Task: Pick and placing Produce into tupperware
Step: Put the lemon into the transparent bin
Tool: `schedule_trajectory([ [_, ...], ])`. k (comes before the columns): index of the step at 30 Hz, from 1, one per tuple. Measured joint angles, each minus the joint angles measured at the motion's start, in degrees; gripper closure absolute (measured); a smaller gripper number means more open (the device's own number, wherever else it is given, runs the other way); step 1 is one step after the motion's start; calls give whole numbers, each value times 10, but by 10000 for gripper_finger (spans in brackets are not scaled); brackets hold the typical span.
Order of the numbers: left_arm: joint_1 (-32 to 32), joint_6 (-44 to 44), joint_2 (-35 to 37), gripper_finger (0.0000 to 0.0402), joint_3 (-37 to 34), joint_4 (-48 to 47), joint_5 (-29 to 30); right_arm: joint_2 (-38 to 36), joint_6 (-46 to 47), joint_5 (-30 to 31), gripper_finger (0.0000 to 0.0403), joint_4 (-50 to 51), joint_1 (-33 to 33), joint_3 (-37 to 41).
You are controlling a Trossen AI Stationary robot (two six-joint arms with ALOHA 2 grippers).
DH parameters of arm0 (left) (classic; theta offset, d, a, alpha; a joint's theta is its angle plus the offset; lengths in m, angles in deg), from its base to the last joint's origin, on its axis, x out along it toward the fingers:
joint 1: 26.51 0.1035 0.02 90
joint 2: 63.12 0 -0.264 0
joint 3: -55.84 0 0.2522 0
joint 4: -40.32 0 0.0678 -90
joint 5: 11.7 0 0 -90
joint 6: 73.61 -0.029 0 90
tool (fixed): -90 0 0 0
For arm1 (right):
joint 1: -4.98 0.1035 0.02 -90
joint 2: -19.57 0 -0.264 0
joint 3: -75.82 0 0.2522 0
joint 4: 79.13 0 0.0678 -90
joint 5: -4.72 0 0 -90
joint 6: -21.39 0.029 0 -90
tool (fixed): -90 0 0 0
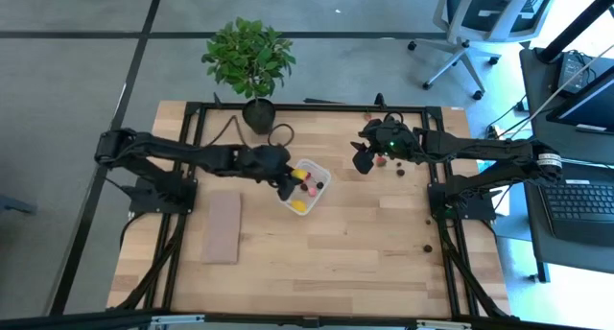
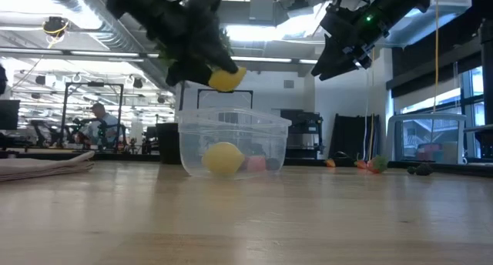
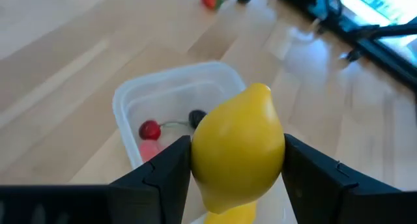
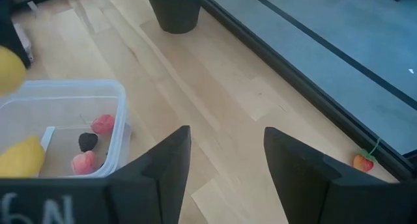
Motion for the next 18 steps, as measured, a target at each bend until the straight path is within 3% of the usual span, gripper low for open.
schedule_trajectory([
  [10,0,25,-135,203,159,-151,12,0,-9,-1,205,4,4,0],
  [18,0,39,-198,203,211,-197,-10,0,-9,-2,205,10,4,0],
])
